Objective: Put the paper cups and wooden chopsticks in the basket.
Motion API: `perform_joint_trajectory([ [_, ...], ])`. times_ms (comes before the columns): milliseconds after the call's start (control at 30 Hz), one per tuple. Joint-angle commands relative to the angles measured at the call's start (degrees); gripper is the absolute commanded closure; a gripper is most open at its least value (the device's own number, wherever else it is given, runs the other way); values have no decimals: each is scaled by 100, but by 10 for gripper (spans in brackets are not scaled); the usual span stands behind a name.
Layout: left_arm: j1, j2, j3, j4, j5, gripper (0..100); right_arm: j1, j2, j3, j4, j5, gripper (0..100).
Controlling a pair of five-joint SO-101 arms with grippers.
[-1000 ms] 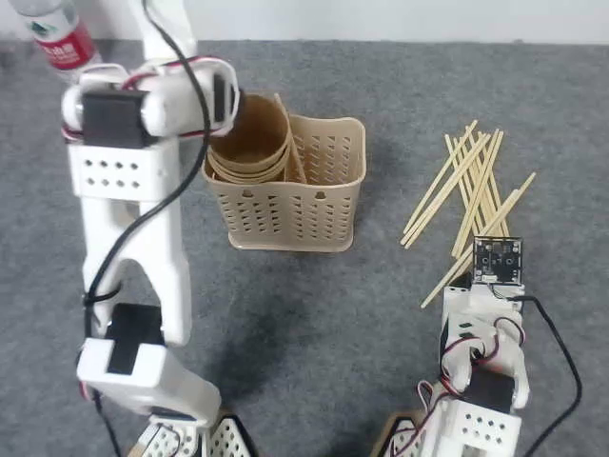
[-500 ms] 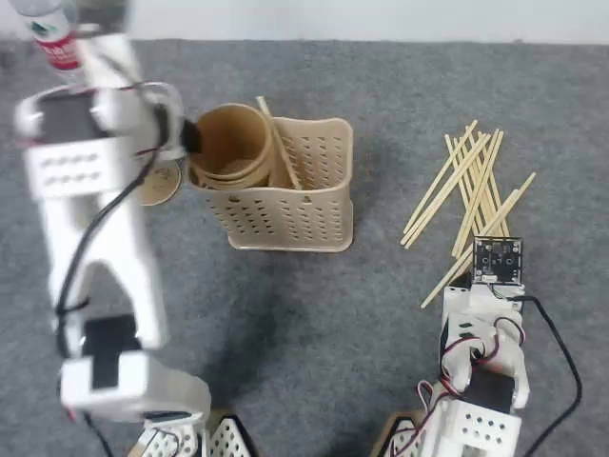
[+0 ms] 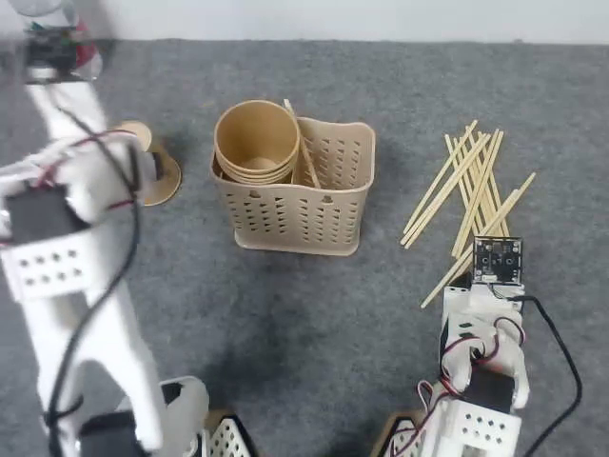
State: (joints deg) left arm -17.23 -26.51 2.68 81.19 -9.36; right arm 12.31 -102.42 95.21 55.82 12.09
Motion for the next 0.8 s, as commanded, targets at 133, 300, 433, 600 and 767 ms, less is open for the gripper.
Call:
perform_joint_trajectory([
  [133,-571,-624,813,615,141,783,75,-22,-457,119,105,808],
  [300,-1811,-677,3547,-1081,-1090,783,31,-13,-1363,418,97,808],
  [433,-2382,-1081,5648,-2927,-1459,783,-136,-4,-1785,435,158,808],
  [600,-2523,-1749,7442,-4396,-1398,783,-145,154,-2312,523,185,808],
  [767,-2558,-2497,7943,-4571,-1090,783,-145,1437,-3490,866,-149,808],
])
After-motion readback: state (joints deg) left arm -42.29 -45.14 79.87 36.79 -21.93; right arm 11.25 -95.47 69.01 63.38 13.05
